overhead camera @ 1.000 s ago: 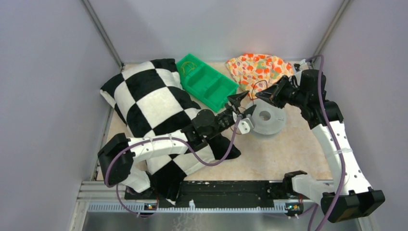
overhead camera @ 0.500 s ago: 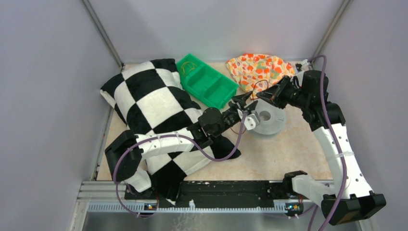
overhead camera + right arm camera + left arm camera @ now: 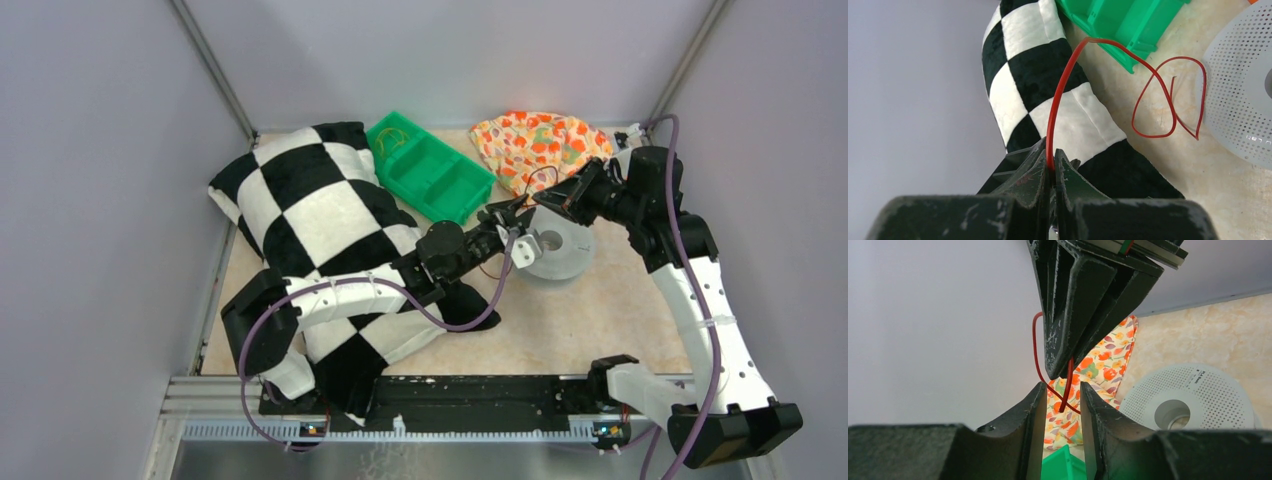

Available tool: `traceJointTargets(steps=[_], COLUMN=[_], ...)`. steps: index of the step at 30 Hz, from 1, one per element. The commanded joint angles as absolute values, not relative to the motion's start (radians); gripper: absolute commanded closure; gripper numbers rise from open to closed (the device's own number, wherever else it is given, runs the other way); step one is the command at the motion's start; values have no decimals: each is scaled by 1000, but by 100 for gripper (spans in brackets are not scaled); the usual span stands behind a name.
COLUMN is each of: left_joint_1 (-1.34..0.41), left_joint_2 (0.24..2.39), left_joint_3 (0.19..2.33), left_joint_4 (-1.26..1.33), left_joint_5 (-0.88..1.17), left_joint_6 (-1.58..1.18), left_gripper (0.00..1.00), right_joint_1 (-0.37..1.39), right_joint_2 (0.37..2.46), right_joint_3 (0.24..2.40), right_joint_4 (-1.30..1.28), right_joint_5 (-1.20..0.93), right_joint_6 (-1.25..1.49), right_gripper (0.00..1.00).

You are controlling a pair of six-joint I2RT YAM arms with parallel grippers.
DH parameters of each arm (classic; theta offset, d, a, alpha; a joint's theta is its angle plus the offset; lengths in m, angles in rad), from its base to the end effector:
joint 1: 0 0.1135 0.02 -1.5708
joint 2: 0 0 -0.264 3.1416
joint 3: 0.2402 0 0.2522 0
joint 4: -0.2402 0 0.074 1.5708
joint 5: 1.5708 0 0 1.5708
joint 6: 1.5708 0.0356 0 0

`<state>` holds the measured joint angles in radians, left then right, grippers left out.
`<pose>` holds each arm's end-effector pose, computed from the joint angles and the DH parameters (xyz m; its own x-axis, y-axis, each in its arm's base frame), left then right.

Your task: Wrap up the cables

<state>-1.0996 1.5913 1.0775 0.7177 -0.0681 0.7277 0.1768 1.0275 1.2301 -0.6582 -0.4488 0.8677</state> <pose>0.1726 -0.3335 0.3315 0.6398 0.2060 -0.7404 0.5801 0.5025 0.6411 0.2007 0.0516 0.4009 -0.6935 0.5743 -0.4350 -0.0200 0.5882 0.8085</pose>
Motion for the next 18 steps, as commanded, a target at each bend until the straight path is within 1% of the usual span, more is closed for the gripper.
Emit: traceJointTargets(steps=[1,5,9,13,18], left_joint_1=[-1095,-1094,-1094,-1094,-1094], left_joint_2=[1596,1594,1591,1590,1586], left_joint_3=[1112,1108,1101,1098,1120], left_joint_4=[720,713,722,742,726], left_joint_5=[-53,-58,-69,-75,-59], left_joint_6=[716,719,722,723,702], left_gripper=[65,70,71,66,65], right_joint_1=[189,188,189,189,189], right_joint_2=[1002,1003,1006,1006,1006], right_joint_3=[1239,1239,1241,1239,1239], right_joint_4=[-646,-636,-635,-640,-649], right_joint_5=[-443,-445,-444,-440,-426], right_joint_6=[865,870,870,868,866], right_gripper=[100,100,100,100,100])
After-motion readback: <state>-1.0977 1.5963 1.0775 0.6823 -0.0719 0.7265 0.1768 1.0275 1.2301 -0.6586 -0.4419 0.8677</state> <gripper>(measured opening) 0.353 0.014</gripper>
